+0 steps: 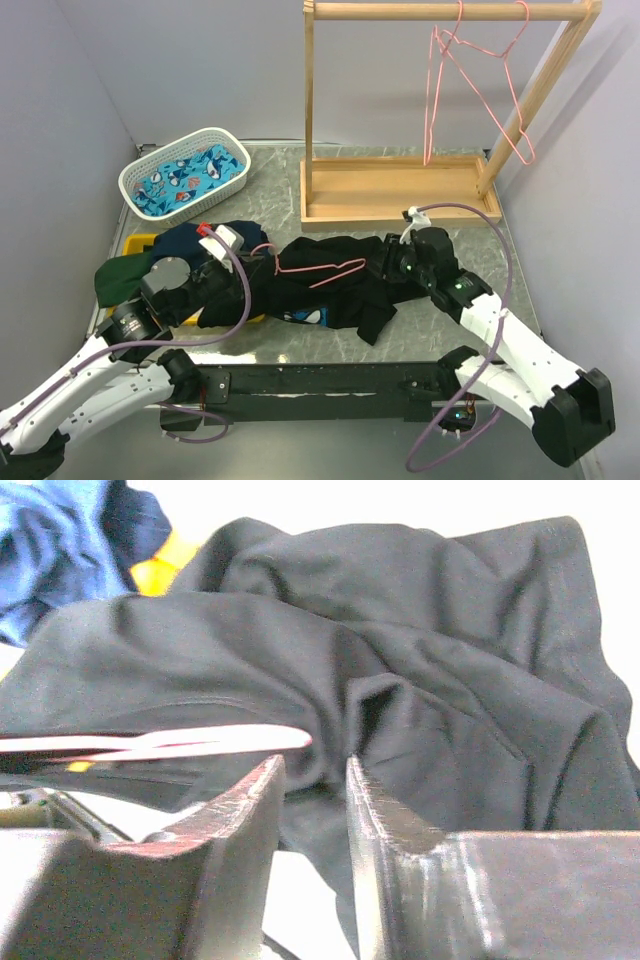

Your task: Place the t-shirt on the hanger

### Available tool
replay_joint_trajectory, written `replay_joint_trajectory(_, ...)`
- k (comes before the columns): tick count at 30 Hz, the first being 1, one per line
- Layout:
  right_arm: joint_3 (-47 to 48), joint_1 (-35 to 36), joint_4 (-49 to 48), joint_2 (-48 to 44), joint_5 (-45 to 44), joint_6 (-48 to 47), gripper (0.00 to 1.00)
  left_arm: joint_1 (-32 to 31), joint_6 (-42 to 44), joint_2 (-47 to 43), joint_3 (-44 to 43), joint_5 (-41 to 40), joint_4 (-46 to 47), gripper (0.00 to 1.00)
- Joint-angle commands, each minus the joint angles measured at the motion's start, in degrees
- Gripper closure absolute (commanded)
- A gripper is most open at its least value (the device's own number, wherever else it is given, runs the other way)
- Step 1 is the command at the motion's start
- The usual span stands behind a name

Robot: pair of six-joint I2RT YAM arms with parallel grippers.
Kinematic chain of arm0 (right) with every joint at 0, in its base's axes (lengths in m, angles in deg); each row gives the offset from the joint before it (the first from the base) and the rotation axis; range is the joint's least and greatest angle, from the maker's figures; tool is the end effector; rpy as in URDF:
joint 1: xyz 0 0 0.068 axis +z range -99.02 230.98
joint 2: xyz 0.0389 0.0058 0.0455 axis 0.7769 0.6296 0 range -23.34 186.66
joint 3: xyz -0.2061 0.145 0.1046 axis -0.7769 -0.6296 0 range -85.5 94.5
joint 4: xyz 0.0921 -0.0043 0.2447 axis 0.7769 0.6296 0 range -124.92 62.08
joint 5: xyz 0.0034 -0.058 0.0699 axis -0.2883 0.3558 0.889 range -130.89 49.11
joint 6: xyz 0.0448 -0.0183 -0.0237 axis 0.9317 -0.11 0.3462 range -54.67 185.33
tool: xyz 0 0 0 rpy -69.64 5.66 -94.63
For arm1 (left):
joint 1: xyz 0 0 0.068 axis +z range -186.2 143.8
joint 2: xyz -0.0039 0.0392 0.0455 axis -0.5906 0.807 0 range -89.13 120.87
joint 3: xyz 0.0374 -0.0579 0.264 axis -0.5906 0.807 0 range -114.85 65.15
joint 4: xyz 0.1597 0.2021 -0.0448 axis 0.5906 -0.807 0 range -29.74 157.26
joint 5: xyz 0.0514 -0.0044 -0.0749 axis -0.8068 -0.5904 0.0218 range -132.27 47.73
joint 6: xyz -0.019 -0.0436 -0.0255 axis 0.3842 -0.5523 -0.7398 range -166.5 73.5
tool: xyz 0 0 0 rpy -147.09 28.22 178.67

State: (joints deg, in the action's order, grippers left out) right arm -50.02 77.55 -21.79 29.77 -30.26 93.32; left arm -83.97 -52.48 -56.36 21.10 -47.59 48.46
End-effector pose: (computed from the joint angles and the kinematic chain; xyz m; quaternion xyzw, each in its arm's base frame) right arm 0.1820 0.0984 0.2520 -0.0350 0.8660 0.2972 0.4006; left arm 0.0933 -0.0978 0.3488 0.2394 0.7127 -0.2665 0.6031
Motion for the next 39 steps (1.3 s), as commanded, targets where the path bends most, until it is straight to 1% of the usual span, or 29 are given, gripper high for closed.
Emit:
replay_joint_trajectory(1, 3.79, 1.91, -0.9, -2.13, -3.6, -0.47, 0.55, 0.13, 0.62, 0.18, -2.0, 1.98, 0.0, 0.99)
replay_joint_trajectory(2, 4.5, 1.82, -1.26, -1.52, -3.6, -1.0, 0.51, 0.04, 0.62, 0.18, -1.74, 2.24, 0.17, 0.99)
replay_joint_trajectory(4, 6.7, 2.0, -2.39, 0.06, 0.07, -2.93, 0.48, 0.04, 0.44, 0.45, -1.83, 2.68, 0.61, 0.99)
replay_joint_trajectory(5, 7.22, 2.26, -4.58, 0.25, 1.83, -3.98, 0.46, 0.13, 0.35, 0.8, -1.91, 2.86, 0.61, 0.99)
replay_joint_trajectory(7, 10.03, 5.67, -6.35, 0.86, 4.64, -5.39, 0.45, 0.04, 0.18, 1.32, -2.0, 3.21, 0.61, 0.99)
replay_joint_trajectory(8, 11.7, 7.6, -6.62, 1.56, 3.88, -7.31, 0.45, 0.04, 0.09, 1.76, -1.92, 3.39, 0.7, 0.99)
replay_joint_trajectory(9, 15.63, 9.97, -6.19, 2.52, 2.65, -8.2, 0.45, 0.04, 0.0, 1.94, -1.74, 3.56, 0.88, 0.99)
replay_joint_trajectory(10, 17.93, 13.74, -5.66, 5.32, 1.59, -9.0, 0.47, 0.04, -0.17, 2.12, -1.56, 3.56, 1.66, 0.99)
replay_joint_trajectory(12, 23.63, 16.75, -4.51, 8.06, 1.85, -10.15, 0.48, 0.04, -0.44, 2.82, -1.21, 2.87, 2.28, 0.99)
replay_joint_trajectory(16, 29.81, 22.54, -4.25, 13.68, 4.22, -12.6, 0.5, -0.04, -1.4, 4.14, -0.6, 2.86, 4.21, 0.99)
replay_joint_trajectory(20, 33.15, 25.02, -3.37, 17.29, 6.4, -17.43, 0.51, 0.04, -1.32, 5.19, -0.16, 3.48, 5.8, 0.99)
replay_joint_trajectory(30, 38.25, 25.9, -2.22, 22.92, 10.81, -23.94, 0.5, -0.04, -0.7, 5.98, -0.6, 4.35, 5.18, 0.99)
replay_joint_trajectory(33, 39.39, 26.25, -1.88, 24.5, 12.39, -24.91, 0.54, -0.04, -0.97, 6.25, -0.33, 4.36, 5.45, 0.99)
replay_joint_trajectory(35, 39.4, 26.6, -2.4, 25.03, 13.01, -25.26, 0.63, 0.04, -1.23, 6.51, -0.25, 4.01, 5.62, 0.99)
replay_joint_trajectory(36, 39.05, 26.78, -2.66, 25.38, 12.49, -25.09, 0.69, -0.04, -1.66, 6.69, -0.33, 3.74, 5.54, 0.99)
replay_joint_trajectory(37, 38.79, 27.22, -2.84, 25.3, 11.96, -25.09, 0.82, 0.04, -2.1, 6.86, -0.25, 2.52, 5.54, 0.99)
replay_joint_trajectory(39, 38.0, 27.66, -3.54, 25.39, 10.2, -24.91, 0.94, -0.04, -3.85, 7.13, -0.33, 1.28, 5.45, 0.99)
